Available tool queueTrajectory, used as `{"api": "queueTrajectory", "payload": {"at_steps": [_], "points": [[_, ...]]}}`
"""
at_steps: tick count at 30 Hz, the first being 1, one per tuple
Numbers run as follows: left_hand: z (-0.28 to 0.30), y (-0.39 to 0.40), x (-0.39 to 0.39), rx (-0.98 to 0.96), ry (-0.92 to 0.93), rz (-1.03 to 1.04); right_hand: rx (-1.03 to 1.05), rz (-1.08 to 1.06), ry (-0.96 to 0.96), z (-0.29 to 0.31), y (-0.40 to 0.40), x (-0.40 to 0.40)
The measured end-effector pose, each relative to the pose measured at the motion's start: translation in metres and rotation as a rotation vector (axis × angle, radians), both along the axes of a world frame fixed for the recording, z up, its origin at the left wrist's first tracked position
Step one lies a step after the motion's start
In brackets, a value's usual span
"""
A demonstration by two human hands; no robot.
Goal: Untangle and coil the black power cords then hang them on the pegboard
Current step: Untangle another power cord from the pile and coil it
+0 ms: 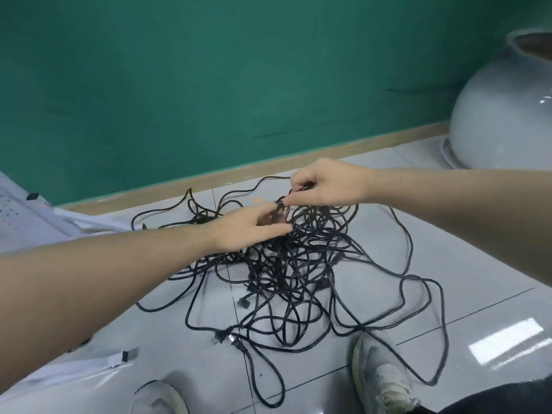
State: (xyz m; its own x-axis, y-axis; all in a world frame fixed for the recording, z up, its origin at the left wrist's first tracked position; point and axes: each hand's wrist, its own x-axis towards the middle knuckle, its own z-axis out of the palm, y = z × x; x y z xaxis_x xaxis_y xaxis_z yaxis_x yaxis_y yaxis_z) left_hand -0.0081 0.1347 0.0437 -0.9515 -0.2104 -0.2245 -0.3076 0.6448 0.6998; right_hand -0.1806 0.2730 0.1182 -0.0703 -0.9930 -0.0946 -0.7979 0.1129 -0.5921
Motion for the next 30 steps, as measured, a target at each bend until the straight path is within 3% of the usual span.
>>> {"api": "queueTrajectory", "payload": {"at_steps": [4,7,11,14,17,22,26,30], "points": [[-0.049,-0.025,-0.010,-0.129,-0.216,-0.038,0.025,-0.011,-0.162,-0.006,-0.001,-0.015],[-0.058,-0.032,-0.022,-0.124,-0.260,0.022,0.101,-0.144,-0.128,-0.013,-0.004,-0.048],[-0.055,-0.038,-0.042,-0.124,-0.174,0.076,0.340,-0.265,0.176,-0.034,-0.011,-0.093],[-0.059,-0.042,-0.053,-0.083,-0.116,0.159,0.522,-0.083,0.468,-0.041,-0.030,-0.082],[-0.066,-0.045,-0.060,-0.078,-0.125,0.191,0.536,0.117,0.553,-0.059,-0.053,-0.050],[-0.076,-0.054,-0.055,-0.062,-0.119,0.059,0.577,0.126,0.272,-0.097,-0.075,-0.028],[-0.095,-0.074,-0.042,-0.489,-0.169,-0.144,0.487,0.058,0.239,-0.100,-0.085,-0.044],[-0.107,-0.089,-0.050,-0.597,-0.203,-0.185,0.484,0.001,0.137,-0.122,-0.088,-0.050]]}}
